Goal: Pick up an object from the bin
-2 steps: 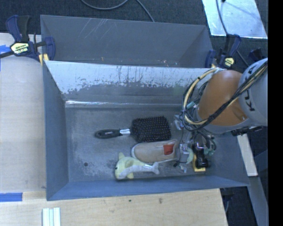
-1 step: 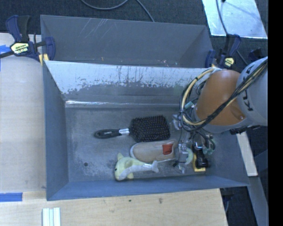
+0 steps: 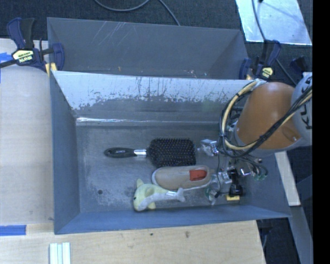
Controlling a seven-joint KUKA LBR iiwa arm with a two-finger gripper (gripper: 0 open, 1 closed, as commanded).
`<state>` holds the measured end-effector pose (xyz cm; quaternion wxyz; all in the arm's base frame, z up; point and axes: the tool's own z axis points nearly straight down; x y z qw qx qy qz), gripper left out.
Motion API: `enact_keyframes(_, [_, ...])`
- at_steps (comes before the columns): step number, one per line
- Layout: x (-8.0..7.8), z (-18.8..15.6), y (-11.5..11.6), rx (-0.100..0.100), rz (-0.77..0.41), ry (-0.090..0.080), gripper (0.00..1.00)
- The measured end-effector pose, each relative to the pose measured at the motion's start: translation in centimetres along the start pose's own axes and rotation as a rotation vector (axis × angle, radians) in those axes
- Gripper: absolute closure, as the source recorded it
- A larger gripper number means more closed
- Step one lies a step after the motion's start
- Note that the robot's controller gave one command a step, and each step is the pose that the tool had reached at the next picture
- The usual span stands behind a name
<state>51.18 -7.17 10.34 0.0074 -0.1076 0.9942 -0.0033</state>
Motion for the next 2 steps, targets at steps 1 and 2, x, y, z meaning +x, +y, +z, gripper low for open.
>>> enact_keyframes(1, [-0.8,-1.5,0.8,0.001,0.051,0.001,0.0])
enact_keyframes(2, [-1.8,2.5,4.0,0.013,0.067,-0.014,1.0])
